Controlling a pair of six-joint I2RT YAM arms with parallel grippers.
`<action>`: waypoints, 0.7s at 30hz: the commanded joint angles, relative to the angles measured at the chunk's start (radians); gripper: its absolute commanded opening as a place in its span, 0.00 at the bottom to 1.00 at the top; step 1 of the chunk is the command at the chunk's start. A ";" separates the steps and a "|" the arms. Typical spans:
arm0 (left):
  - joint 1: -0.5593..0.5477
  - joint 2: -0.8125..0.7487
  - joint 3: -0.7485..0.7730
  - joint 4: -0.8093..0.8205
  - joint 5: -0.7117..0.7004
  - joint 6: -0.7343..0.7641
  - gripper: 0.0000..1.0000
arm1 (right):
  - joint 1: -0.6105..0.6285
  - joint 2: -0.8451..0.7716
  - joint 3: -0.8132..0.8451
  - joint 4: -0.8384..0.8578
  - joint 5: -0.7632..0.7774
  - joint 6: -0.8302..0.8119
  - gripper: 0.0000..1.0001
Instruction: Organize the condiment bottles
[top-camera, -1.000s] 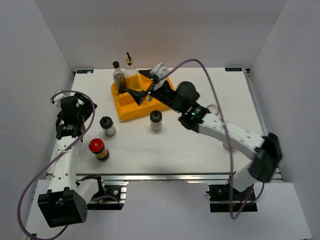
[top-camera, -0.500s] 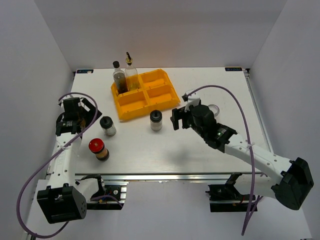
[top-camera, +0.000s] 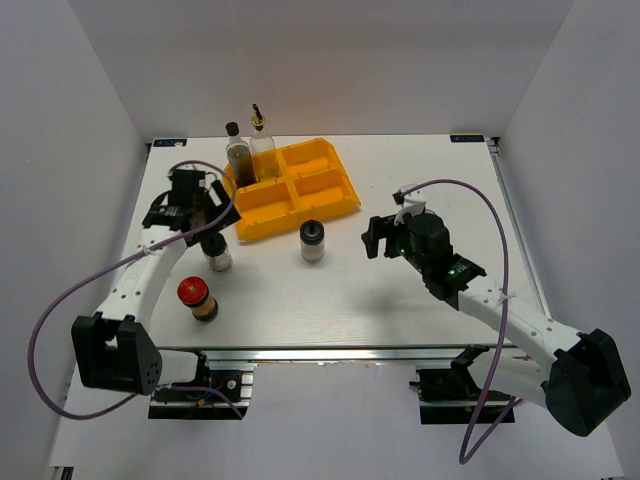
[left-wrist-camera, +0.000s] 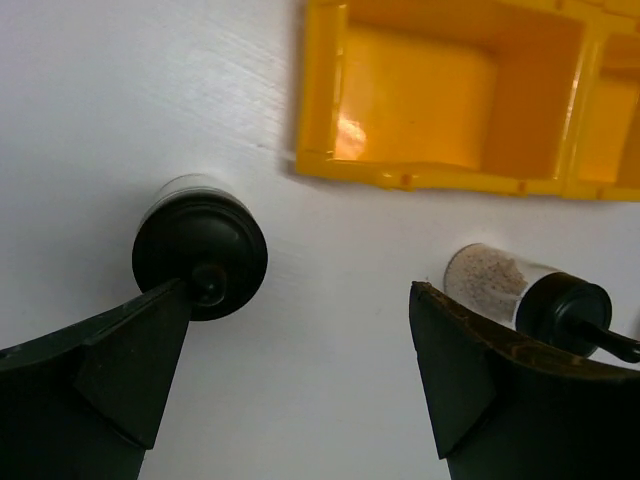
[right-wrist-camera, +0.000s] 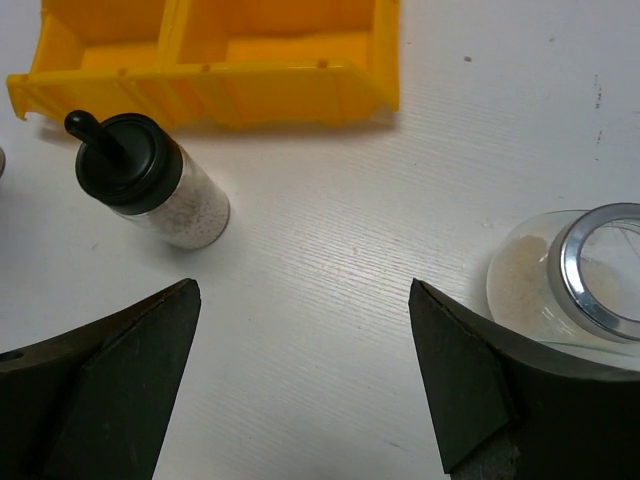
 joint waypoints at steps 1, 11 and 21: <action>-0.092 0.079 0.110 -0.044 -0.094 -0.010 0.98 | -0.031 -0.032 -0.014 0.088 -0.042 0.002 0.89; -0.123 0.119 0.176 -0.142 -0.253 -0.028 0.98 | -0.092 -0.037 -0.029 0.085 -0.075 0.009 0.89; -0.131 0.213 0.159 -0.122 -0.215 -0.015 0.98 | -0.106 -0.014 -0.029 0.094 -0.075 0.018 0.89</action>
